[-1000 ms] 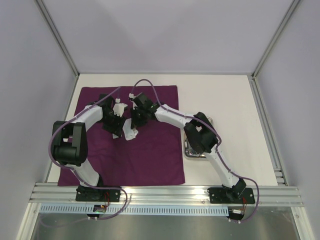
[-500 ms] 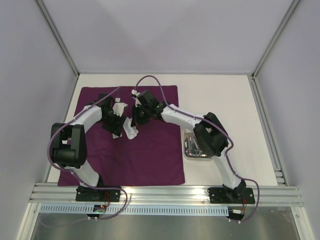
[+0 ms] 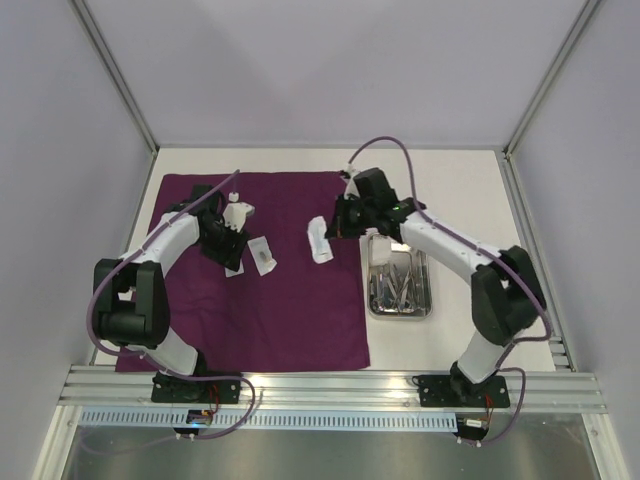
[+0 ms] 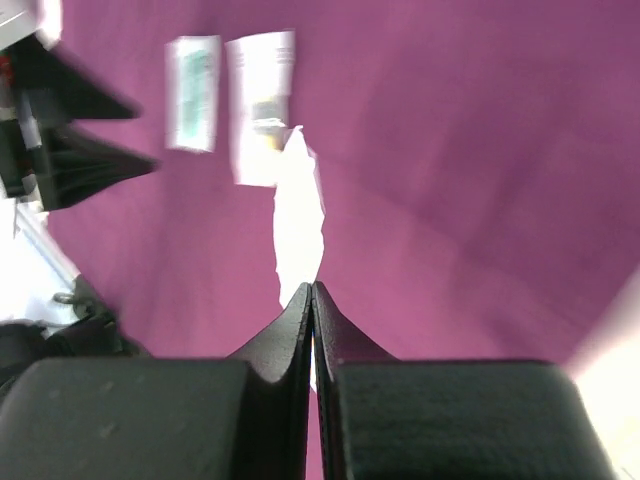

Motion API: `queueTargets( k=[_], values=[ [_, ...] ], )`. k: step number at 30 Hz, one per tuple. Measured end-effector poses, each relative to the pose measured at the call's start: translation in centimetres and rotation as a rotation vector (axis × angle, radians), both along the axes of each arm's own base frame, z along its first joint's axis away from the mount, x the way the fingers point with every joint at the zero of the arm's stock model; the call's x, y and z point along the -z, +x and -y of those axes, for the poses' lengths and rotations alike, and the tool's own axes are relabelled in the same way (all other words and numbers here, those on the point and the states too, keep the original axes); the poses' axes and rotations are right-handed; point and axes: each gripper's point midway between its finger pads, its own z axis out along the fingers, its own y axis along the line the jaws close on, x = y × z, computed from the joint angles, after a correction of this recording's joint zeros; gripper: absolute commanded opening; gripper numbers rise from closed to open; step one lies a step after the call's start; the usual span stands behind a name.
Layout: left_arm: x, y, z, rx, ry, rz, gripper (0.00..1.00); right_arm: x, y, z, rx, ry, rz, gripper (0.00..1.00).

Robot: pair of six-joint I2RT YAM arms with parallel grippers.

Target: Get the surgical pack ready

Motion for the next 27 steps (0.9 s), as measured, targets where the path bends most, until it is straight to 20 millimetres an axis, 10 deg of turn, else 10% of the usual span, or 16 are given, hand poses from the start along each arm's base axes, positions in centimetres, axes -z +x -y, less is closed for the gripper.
queueTargets(
  k=[5,13,20,27],
  values=[
    [0.0,-0.2,0.1,0.005,-0.005,-0.009,0.62,-1.9,0.5,10.7,0.215,-0.113,0.056,0.00],
    [0.0,-0.4,0.2,0.018,-0.011,-0.015,0.62,0.2,-1.6,21.9,0.403,-0.532,0.043,0.00],
    [0.0,-0.5,0.2,0.021,-0.010,-0.016,0.62,3.4,-2.3,27.6,0.431,-0.909,-0.051,0.00],
    [0.0,-0.5,0.1,0.020,-0.009,-0.016,0.62,5.2,-1.7,28.3,0.366,-1.133,-0.067,0.01]
  ],
)
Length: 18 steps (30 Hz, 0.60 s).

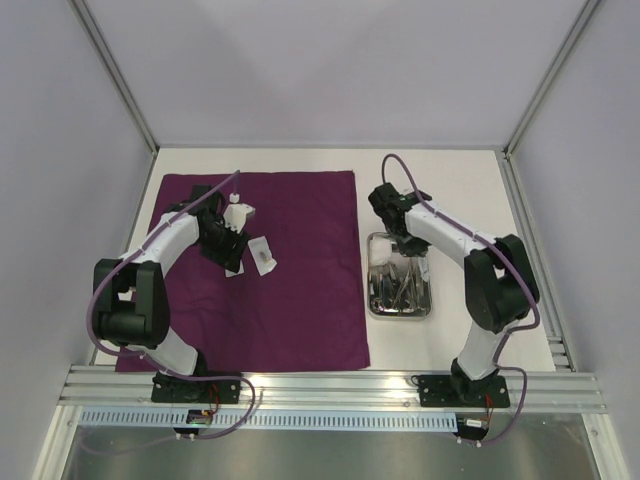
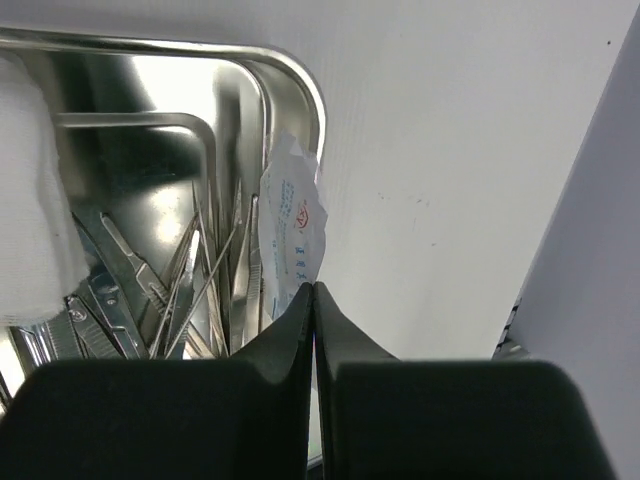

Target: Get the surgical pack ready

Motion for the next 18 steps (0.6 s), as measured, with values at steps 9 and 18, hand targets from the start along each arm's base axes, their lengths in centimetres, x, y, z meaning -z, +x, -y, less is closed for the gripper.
queueTargets(
  k=[9,18],
  values=[
    [0.0,0.0,0.0,0.001,0.001,0.000,0.62,3.4,0.7,-4.1,-0.127,-0.115,-0.087,0.01],
    [0.0,0.0,0.0,0.001,0.001,0.001,0.62,4.7,0.4,-6.0,-0.141,-0.050,-0.118,0.31]
  ],
)
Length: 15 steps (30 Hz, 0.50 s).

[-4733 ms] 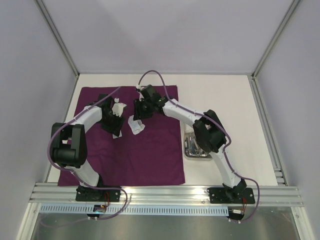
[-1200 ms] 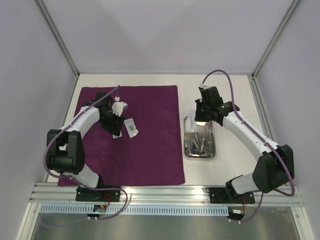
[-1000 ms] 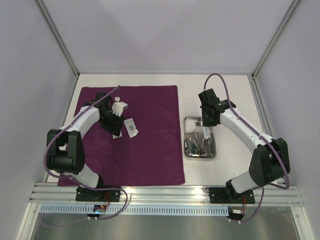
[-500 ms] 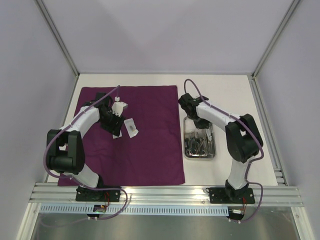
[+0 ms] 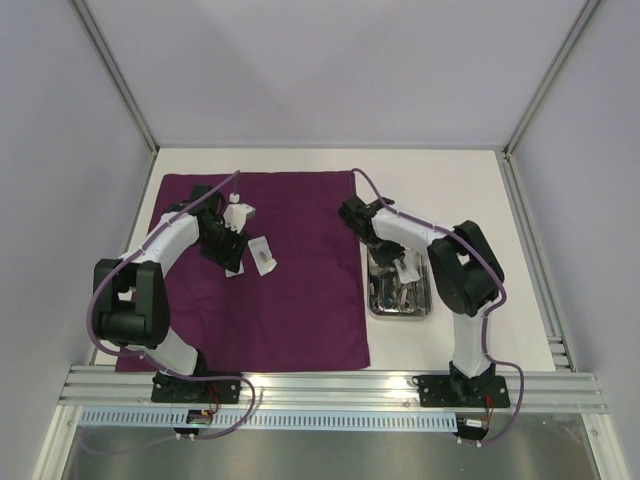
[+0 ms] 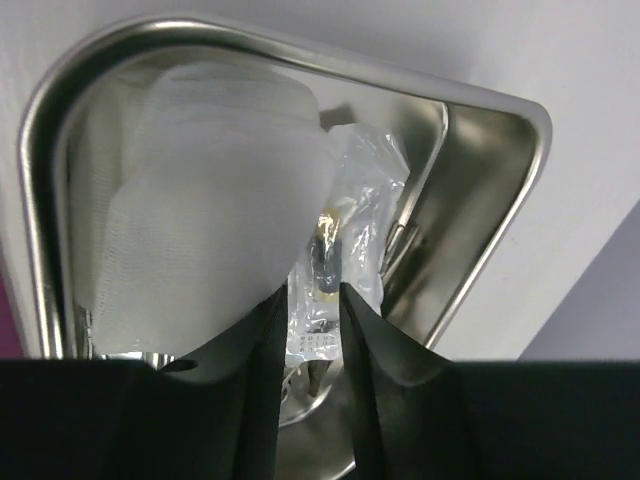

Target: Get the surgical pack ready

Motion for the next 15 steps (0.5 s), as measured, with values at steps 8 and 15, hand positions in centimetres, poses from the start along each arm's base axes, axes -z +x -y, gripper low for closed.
queueTargets(
  k=[8,15],
  values=[
    [0.0,0.0,0.0,0.001,0.001,0.000,0.62,-2.0,0.2,-1.9,0.007,0.140,0.045,0.41],
    [0.0,0.0,0.0,0.001,0.001,0.001,0.62,-7.3,0.5,-3.6,0.007,0.304,0.180,0.45]
  ],
)
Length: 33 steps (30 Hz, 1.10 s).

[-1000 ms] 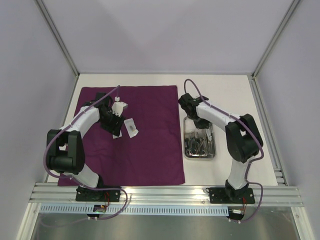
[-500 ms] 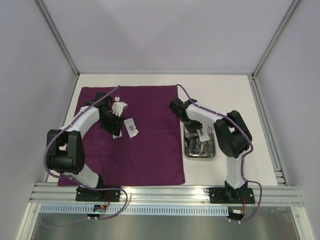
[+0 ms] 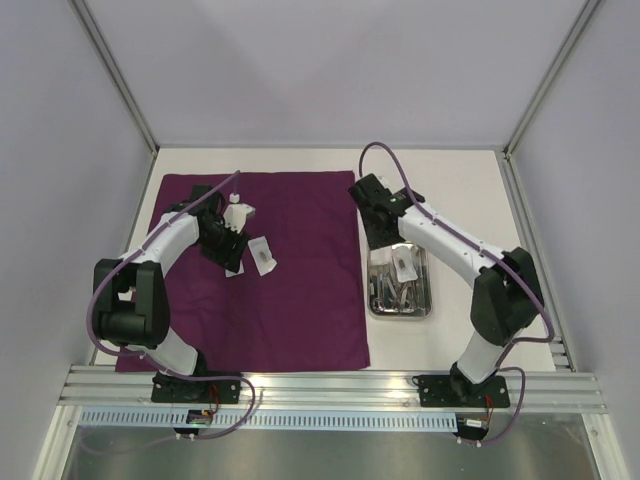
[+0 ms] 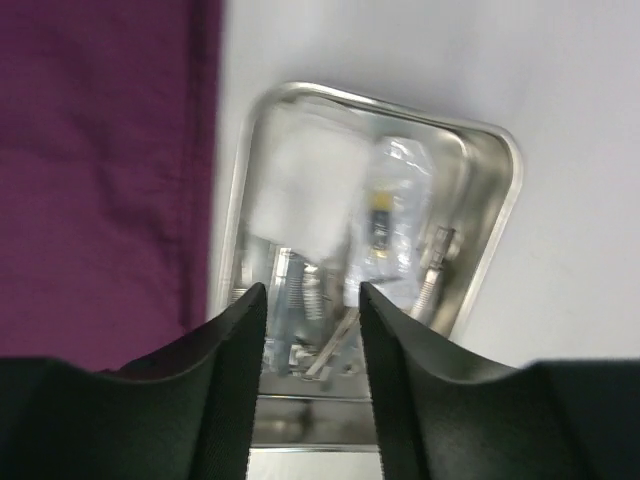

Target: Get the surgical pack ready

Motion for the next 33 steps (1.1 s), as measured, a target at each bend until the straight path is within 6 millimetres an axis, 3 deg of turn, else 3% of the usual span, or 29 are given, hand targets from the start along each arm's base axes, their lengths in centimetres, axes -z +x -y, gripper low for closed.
queueTargets(
  k=[2,7,11,14,18,20,31,33],
  values=[
    [0.0,0.0,0.0,0.000,0.000,0.000,0.62,-1.4,0.3,-2.5,-0.037,0.122,0.044,0.54],
    [0.0,0.0,-0.1,-0.001,0.005,0.001,0.62,-2.1,1.5,-12.8,-0.198,0.503,0.034,0.57],
    [0.1,0.2,-0.5,-0.009,0.025,0.008,0.62,0.3,4.5,-20.7,-0.265,0.729,-0.030,0.56],
    [0.2,0.5,-1.0,-0.022,0.038,0.013,0.62,3.1,5.5,-23.9,-0.266,0.825,-0.105,0.54],
    [1.3,0.8,-1.9,-0.050,0.050,-0.011,0.62,6.7,5.8,-26.6,-0.242,0.897,-0.197,0.47],
    [1.9,0.8,-2.2,-0.059,0.057,-0.026,0.62,7.5,5.9,-27.5,-0.234,0.922,-0.221,0.44],
    [4.0,1.1,-2.8,-0.072,0.085,-0.065,0.62,8.1,5.9,-31.5,-0.243,1.024,-0.268,0.41],
    [4.0,1.2,-2.8,-0.072,0.085,-0.061,0.62,8.1,5.9,-32.0,-0.244,1.036,-0.276,0.35]
  ],
)
